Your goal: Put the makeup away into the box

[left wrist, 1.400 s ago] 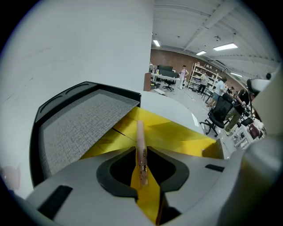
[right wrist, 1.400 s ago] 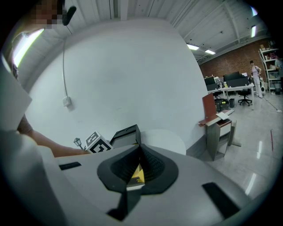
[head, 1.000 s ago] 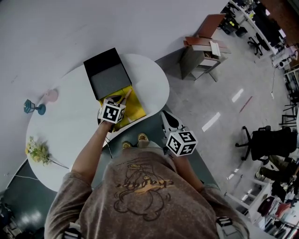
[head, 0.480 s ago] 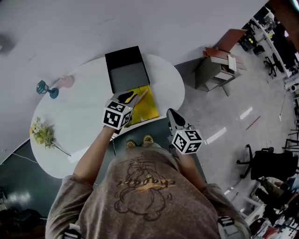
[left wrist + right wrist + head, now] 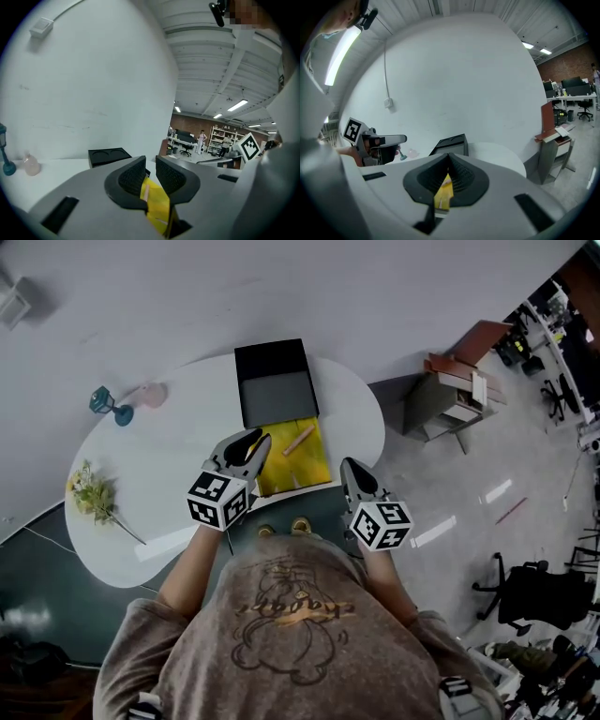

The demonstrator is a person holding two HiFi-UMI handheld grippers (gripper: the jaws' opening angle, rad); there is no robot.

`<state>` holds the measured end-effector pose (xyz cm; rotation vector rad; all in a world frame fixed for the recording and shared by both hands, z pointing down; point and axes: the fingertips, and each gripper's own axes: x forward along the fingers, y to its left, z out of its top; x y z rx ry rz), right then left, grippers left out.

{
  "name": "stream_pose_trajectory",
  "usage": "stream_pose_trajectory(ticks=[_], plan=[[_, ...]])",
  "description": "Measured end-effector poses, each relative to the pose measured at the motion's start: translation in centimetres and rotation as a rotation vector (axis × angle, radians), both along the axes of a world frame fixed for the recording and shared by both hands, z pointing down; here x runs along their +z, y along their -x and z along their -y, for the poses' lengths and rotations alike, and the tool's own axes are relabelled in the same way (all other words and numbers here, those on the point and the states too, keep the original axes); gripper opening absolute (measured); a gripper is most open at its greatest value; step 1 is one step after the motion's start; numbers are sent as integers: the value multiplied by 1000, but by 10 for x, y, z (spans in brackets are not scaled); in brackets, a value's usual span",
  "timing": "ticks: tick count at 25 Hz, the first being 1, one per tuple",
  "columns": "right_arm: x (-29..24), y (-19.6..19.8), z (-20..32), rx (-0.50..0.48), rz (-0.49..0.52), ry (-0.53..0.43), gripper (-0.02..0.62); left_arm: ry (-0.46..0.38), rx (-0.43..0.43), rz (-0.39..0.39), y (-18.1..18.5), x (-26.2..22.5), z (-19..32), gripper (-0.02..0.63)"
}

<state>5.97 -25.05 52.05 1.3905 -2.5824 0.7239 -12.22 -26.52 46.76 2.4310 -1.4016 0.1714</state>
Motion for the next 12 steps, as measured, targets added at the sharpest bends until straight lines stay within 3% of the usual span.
stream_pose_trajectory(ticks=[12], plan=[[-4,7,-5,-27,-43,-47,3,-14,-126,-45,37,14,-29,77]])
